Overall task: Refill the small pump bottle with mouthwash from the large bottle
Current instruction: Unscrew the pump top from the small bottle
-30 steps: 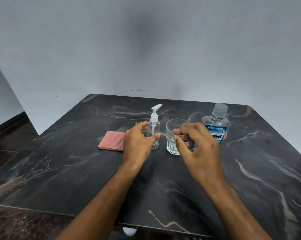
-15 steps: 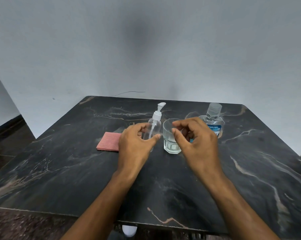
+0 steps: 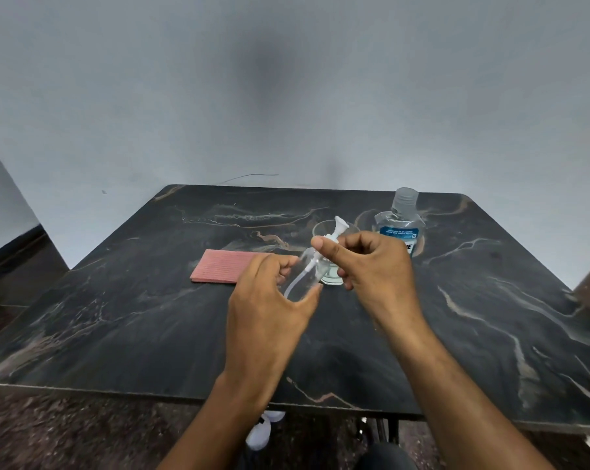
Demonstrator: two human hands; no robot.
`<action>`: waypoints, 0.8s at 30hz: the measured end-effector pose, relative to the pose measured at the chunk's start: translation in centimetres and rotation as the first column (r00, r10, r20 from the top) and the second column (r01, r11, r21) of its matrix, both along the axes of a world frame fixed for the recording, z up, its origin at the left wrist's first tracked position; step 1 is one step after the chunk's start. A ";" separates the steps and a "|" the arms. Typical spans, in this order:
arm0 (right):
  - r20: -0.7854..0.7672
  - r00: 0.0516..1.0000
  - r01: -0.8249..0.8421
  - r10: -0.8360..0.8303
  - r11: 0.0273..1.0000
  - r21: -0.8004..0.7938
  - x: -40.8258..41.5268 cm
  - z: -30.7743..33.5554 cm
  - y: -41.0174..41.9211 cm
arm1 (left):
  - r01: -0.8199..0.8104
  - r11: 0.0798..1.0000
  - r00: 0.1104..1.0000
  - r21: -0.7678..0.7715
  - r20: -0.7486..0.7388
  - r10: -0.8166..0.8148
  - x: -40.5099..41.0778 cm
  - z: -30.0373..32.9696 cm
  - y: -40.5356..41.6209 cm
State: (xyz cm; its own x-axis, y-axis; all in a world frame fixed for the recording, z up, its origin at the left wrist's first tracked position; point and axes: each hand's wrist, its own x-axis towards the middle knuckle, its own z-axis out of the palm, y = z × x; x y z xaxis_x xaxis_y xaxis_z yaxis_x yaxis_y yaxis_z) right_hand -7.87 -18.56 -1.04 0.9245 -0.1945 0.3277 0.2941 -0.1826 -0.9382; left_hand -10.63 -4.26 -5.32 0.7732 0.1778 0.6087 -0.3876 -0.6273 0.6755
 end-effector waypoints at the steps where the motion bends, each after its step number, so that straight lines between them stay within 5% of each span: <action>1: -0.007 1.000 -0.009 0.009 1.000 0.008 -0.1 0.0 0.0 | -0.009 1.000 1.000 0.007 0.000 0.009 -0.3 -0.1 0.0; 10: -0.062 0.996 -0.065 0.068 0.996 0.053 -1.0 0.2 -0.9 | 0.004 1.000 0.995 -0.025 -0.100 -0.006 -1.3 -0.5 -0.4; 20: -0.124 0.916 -0.381 0.381 0.924 0.025 -0.9 1.1 -2.9 | 0.014 0.999 0.999 -0.031 -0.051 -0.016 -0.8 -0.6 0.1; 24: -0.106 0.961 -0.250 0.254 0.967 0.049 -0.7 0.5 -2.2 | 0.017 1.000 0.999 -0.012 -0.044 -0.018 -0.6 -0.5 0.3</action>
